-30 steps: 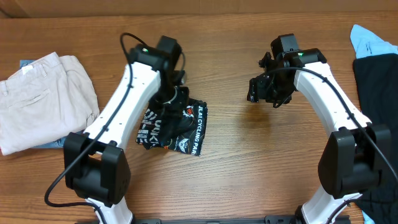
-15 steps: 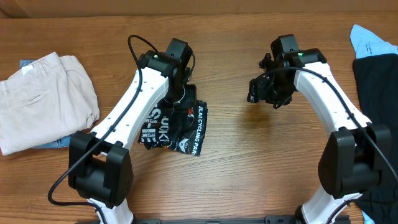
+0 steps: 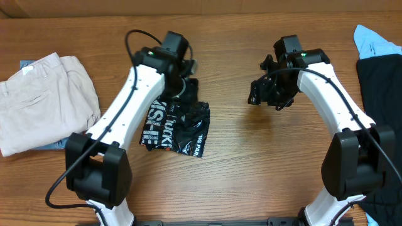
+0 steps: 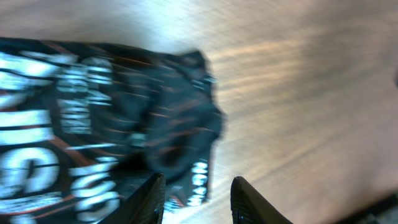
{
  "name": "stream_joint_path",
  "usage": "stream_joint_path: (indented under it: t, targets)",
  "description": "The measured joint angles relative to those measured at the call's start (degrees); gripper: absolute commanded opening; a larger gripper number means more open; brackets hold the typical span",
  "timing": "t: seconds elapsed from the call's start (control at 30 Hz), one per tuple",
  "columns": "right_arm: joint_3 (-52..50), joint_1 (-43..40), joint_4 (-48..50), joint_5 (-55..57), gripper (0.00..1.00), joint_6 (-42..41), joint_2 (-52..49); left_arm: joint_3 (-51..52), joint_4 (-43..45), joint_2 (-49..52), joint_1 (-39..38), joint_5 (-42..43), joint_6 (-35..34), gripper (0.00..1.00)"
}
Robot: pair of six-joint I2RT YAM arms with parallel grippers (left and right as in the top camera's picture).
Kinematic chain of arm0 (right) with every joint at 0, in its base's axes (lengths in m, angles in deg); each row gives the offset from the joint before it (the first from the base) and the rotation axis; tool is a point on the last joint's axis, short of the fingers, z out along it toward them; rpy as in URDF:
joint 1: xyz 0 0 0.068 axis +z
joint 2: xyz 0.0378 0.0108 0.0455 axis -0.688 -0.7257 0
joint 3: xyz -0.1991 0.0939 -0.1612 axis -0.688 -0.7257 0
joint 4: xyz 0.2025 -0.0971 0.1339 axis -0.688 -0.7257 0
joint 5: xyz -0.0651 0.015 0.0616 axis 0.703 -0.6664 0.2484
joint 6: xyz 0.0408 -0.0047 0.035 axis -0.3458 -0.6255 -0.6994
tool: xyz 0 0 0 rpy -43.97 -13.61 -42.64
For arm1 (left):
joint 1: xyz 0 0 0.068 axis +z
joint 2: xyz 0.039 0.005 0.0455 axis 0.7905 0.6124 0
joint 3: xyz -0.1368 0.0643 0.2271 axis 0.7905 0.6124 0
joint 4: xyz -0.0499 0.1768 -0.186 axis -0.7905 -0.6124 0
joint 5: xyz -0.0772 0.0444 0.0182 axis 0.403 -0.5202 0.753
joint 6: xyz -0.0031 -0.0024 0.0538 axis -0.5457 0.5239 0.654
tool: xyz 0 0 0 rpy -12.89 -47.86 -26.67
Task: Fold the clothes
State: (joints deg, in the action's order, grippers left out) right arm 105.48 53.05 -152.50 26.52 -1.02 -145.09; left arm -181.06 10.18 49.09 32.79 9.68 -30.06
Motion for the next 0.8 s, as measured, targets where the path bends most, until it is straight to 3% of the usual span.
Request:
stream_joint_path:
  t: [0.33,0.7,0.8]
  targets:
    - [0.0,9.5,-0.9,-5.9,0.64,7.5,0.0,-0.1,1.3,0.5,7.0,-8.9,1.4,0.31]
    - [0.0,25.7,9.0,-4.3,0.64,12.3,0.0,0.0,2.2,13.2,10.6,-11.1,2.6,0.29]
    - [0.0,28.3,12.5,-4.2,0.57,13.4,0.0,0.0,2.3,15.4,11.3,-11.2,2.7,0.29]
